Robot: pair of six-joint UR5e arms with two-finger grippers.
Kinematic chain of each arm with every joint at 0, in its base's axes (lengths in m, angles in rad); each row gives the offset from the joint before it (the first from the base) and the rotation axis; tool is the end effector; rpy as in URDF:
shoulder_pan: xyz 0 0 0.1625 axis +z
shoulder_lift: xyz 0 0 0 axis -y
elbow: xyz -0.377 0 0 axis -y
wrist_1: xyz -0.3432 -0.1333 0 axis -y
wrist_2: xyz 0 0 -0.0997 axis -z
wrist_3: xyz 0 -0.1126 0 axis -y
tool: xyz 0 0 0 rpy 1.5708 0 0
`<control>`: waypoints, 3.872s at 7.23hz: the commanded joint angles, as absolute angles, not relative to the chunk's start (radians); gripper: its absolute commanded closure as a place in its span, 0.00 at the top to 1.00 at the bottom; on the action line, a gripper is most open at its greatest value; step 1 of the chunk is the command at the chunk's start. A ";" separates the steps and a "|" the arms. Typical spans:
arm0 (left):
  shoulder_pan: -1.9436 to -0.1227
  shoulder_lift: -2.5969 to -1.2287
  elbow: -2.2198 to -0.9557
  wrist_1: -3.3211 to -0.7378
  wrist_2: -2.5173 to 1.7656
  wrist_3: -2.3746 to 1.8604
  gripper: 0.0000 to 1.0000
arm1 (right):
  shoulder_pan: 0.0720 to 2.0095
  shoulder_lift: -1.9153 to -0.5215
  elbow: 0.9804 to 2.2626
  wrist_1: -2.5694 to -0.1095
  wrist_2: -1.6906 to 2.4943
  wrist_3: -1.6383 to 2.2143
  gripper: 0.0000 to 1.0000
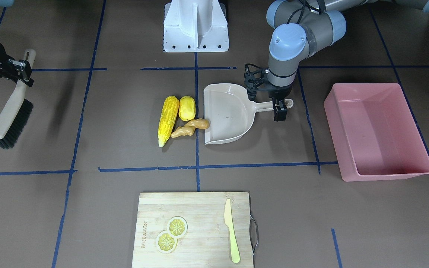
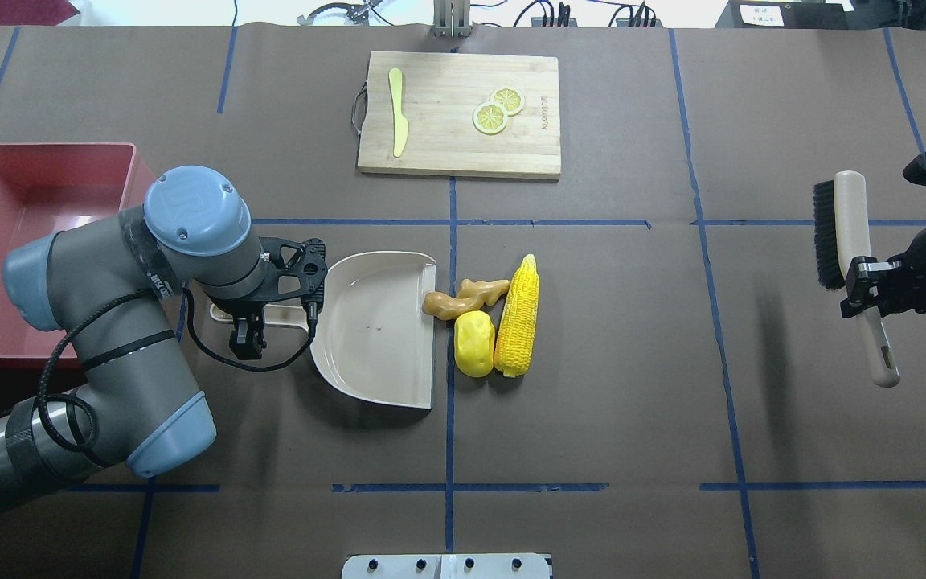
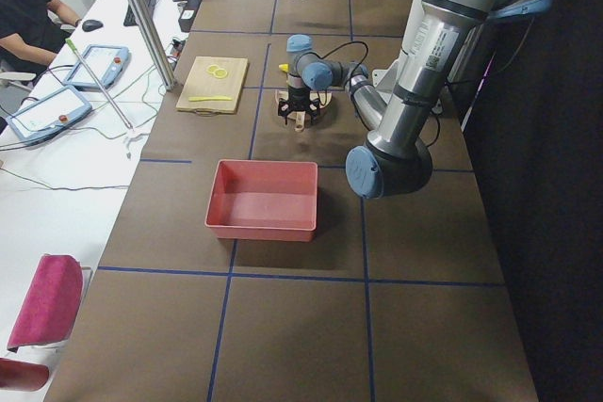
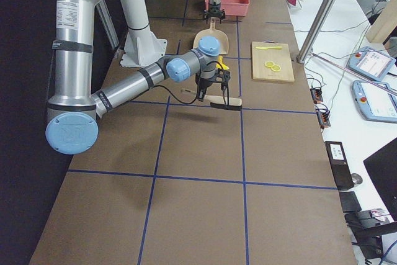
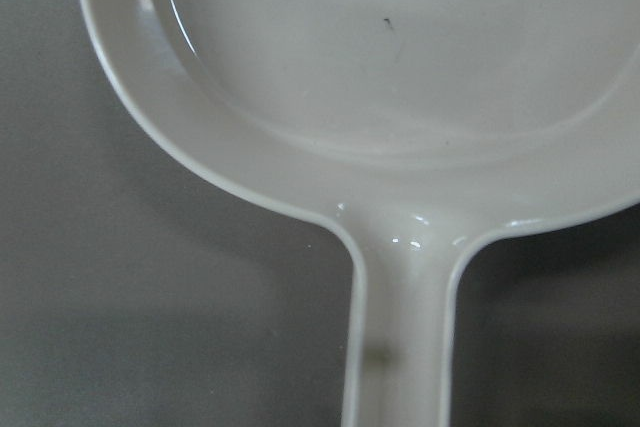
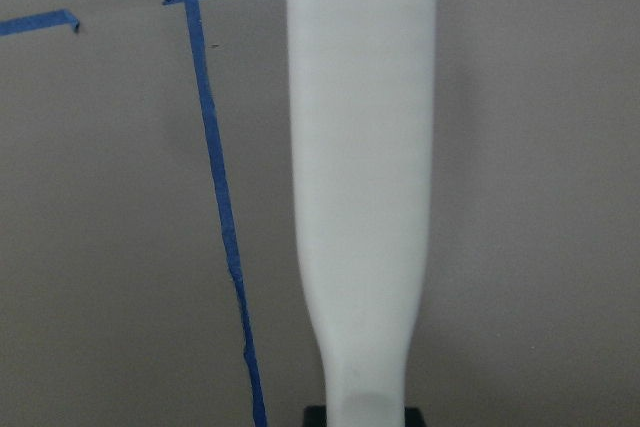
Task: Sweep and dump trash into bin
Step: 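Lower the left gripper and grasp the beige dustpan handle, then lift the white brush and carry it toward the corn and potato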
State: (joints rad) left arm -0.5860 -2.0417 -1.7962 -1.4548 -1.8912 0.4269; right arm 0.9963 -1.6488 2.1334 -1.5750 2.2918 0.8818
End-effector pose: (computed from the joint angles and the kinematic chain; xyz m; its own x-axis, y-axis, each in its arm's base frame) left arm 0.4261 -0.4002 0.3131 0.0583 0.9982 -0.0127 -0.7920 0.0540 0.6081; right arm -0.1688 -0.3693 0.4074 0.6675 0.1523 0.7289 -0.0524 0.9860 -0.1581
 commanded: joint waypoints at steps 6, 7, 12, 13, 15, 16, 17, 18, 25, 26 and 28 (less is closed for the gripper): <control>-0.568 -2.071 -1.787 -1.399 -1.818 0.430 0.01 | 0.991 -1.638 2.134 -1.582 2.293 0.884 0.00; -0.568 -2.071 -1.822 -1.369 -1.813 0.434 0.00 | 0.989 -1.638 2.134 -1.582 2.293 0.884 0.00; -0.558 -2.121 -1.830 -1.235 -1.741 0.471 0.00 | 0.830 -1.493 2.123 -1.668 2.241 0.996 0.00; -0.557 -2.141 -1.812 -1.233 -1.741 0.469 0.00 | 0.793 -1.424 2.122 -1.748 2.227 1.000 0.00; -0.542 -2.143 -1.806 -1.233 -1.741 0.471 0.00 | 0.732 -1.336 2.111 -1.818 2.185 1.025 0.00; -0.540 -2.144 -1.805 -1.232 -1.741 0.469 0.00 | 0.701 -1.322 2.105 -1.818 2.162 1.057 0.00; -0.540 -2.145 -1.804 -1.230 -1.741 0.471 0.00 | 0.671 -1.283 2.076 -1.819 2.139 1.078 0.00; -0.540 -2.146 -1.799 -1.230 -1.741 0.471 0.00 | 0.645 -1.246 2.041 -1.821 2.134 1.080 0.00; -0.540 -2.151 -1.790 -1.230 -1.741 0.471 0.00 | 0.532 -0.998 1.768 -1.844 2.045 1.078 0.00; -0.540 -2.151 -1.789 -1.230 -1.741 0.469 0.00 | 0.519 -0.971 1.732 -1.844 2.045 1.077 0.00; -0.540 -2.158 -1.784 -1.230 -1.741 0.469 0.00 | 0.486 -0.939 1.718 -1.845 2.046 1.077 0.00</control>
State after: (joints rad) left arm -0.5400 -2.1530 -1.7877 -1.2302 -1.7411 0.4696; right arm 0.5070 -0.9607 1.7301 -1.8449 2.0459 1.0771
